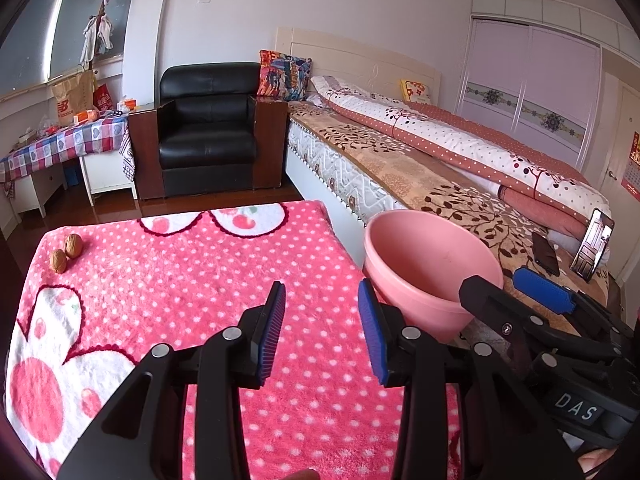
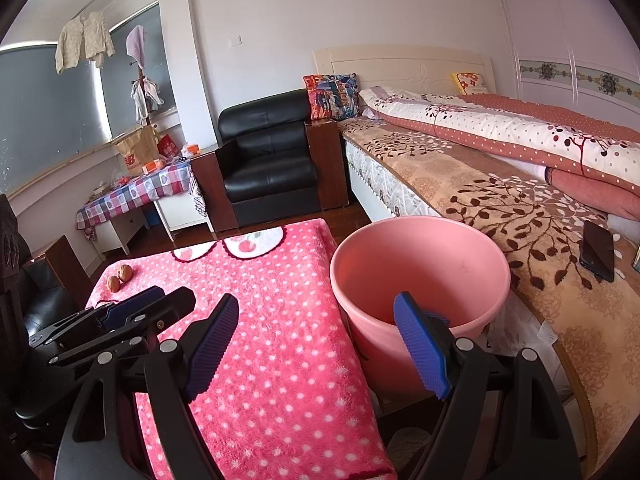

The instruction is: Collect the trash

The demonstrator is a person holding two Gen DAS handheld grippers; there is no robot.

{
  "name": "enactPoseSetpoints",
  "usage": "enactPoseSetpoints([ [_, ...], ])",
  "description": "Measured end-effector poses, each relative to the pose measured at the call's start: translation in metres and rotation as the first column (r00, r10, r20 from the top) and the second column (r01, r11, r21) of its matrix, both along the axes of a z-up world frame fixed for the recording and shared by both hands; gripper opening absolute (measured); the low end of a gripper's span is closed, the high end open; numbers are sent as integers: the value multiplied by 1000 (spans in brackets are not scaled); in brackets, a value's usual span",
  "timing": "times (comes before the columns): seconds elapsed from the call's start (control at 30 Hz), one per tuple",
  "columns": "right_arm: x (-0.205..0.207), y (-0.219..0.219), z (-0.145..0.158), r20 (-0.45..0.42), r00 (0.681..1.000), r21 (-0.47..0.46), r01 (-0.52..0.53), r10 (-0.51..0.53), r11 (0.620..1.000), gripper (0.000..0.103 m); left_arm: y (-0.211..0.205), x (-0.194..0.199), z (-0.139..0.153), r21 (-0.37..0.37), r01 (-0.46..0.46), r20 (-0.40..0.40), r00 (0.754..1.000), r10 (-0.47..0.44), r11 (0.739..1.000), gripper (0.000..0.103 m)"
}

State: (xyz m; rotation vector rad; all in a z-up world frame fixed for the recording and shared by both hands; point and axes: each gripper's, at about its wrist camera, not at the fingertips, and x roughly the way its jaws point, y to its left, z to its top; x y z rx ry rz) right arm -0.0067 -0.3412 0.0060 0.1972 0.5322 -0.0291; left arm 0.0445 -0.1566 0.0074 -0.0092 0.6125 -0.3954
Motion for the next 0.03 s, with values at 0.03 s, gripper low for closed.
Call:
enactPoseSetpoints([
  [0.03,1,1,0,-2,1000,-1,-3,3,1000,79,1,1,0,2,-7,-1,1000,7,1000,38],
])
